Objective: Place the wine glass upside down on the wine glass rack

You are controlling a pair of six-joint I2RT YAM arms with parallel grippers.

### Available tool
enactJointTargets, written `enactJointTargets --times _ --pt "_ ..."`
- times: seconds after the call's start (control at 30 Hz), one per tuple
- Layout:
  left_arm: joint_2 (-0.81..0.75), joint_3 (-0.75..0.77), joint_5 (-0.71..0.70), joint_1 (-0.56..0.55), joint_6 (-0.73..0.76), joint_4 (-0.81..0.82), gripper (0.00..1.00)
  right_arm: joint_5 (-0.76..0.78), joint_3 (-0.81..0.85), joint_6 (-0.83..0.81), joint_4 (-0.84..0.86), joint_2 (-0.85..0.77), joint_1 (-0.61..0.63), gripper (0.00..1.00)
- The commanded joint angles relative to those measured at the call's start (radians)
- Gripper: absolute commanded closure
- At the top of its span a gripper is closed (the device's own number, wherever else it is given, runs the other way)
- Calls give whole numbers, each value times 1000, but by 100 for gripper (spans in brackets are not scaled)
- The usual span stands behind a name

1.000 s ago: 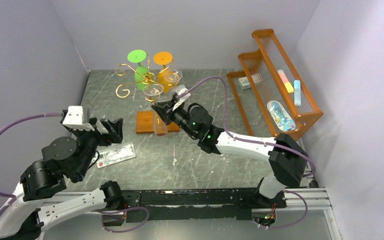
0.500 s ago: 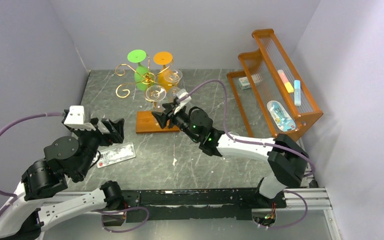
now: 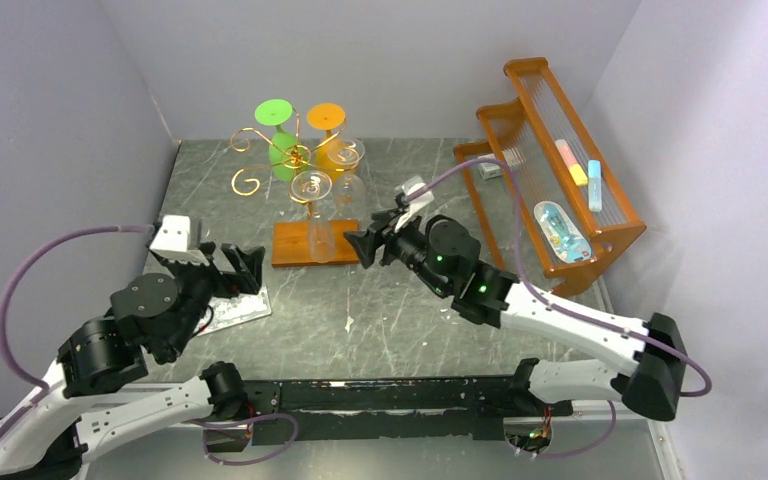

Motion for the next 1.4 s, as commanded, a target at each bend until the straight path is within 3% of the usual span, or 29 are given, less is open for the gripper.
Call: enactJointTargets --times 0.0,0.23,0.47,0.77,1.17,1.37 --pt "-27 -88 110 -4 -47 12 4 229 91 135 -485 -82 -2 31" --pt "-22 -211 227 -4 -127 71 4 541 118 421 -941 -222 -8 34" --pt "15 -267 302 -4 -167 133 5 552 109 589 -1141 -254 -34 39" --pt "55 -289 381 -4 -168 200 6 480 50 649 -1146 -224 -93 53" --pt "82 -308 368 -4 -212 208 5 416 -20 667 -1057 -209 -94 69" --pt "84 -312 361 -4 -244 189 4 398 -30 663 -1010 -213 -95 94"
